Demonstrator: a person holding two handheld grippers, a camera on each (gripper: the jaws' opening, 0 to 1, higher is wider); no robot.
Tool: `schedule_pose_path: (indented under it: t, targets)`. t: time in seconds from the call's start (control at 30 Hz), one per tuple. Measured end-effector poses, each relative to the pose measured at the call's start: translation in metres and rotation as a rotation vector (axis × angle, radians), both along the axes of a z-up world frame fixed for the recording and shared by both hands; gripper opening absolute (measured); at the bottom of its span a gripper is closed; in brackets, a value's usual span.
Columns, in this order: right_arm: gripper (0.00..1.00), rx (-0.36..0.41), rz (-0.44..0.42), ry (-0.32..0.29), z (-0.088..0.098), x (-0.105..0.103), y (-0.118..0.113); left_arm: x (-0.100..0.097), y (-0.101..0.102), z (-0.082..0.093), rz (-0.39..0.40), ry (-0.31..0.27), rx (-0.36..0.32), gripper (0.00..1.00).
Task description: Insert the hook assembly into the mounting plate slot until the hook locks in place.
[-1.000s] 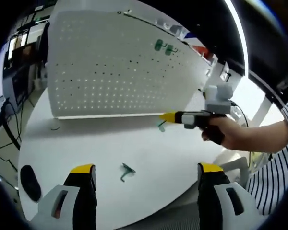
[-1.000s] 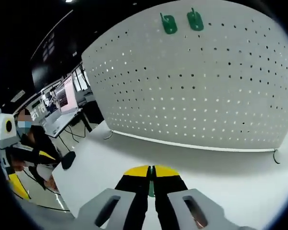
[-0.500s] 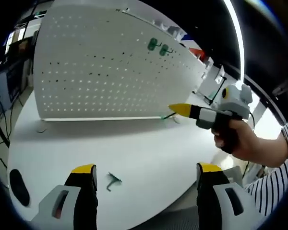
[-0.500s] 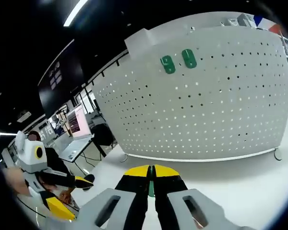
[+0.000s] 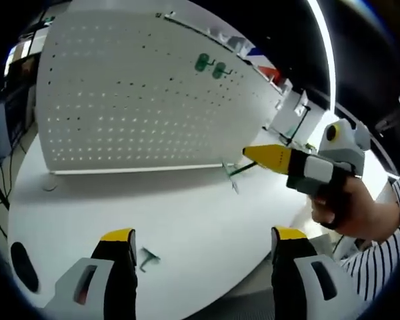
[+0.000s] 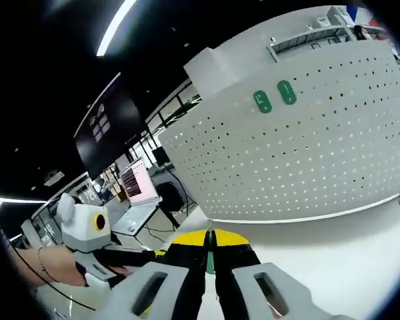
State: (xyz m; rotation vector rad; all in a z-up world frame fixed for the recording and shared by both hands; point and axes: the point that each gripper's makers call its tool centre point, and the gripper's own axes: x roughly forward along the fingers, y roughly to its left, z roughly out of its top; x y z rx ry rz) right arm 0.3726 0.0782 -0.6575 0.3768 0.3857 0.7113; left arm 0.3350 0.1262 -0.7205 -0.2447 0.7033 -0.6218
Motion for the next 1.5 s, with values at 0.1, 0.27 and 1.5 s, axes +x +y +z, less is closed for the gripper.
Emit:
schedule_pose_path:
  t: [0.1,0.27,1.5]
  targets:
    - [0.0,0.03,0.021,-0.004,0.004,-0.008,0.009,0.0,-0.001,0.001,-0.004,0.001,0.0,0.82]
    - [0.0,0.06,0.041,-0.01,0.01,-0.016,0.018,0.005,0.001,0.006,0.02,-0.007,-0.009,0.8]
    - [0.0,0.078,0.097,-0.104,0.031,-0.033,0.042,0.004,-0.015,0.041,0.054,0.043,-0.359,0.05]
